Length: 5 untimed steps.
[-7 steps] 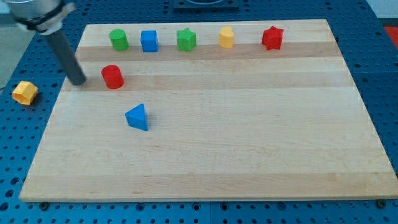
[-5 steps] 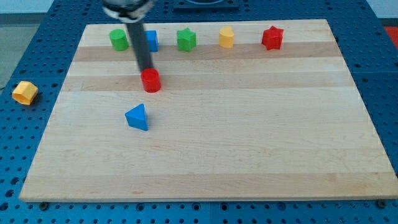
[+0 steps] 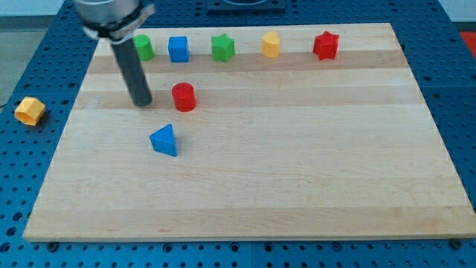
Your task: Slide the red circle above the yellow heart
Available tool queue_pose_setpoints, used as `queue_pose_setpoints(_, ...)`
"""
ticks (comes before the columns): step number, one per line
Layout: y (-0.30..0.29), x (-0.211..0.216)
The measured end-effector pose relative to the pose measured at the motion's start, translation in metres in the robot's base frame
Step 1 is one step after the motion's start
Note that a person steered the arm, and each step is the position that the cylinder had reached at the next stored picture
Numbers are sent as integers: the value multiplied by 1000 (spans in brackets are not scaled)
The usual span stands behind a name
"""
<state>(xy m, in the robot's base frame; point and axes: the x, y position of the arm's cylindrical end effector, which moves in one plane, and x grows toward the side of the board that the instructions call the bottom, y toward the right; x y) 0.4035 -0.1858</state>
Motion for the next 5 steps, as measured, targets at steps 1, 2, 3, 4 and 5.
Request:
queue_pose_setpoints(1, 91, -16)
queue_pose_setpoints(2, 192, -45)
queue_pose_setpoints(3, 248, -55)
queue_pose_setpoints(4, 269, -63)
queue_pose_setpoints(5, 267, -26)
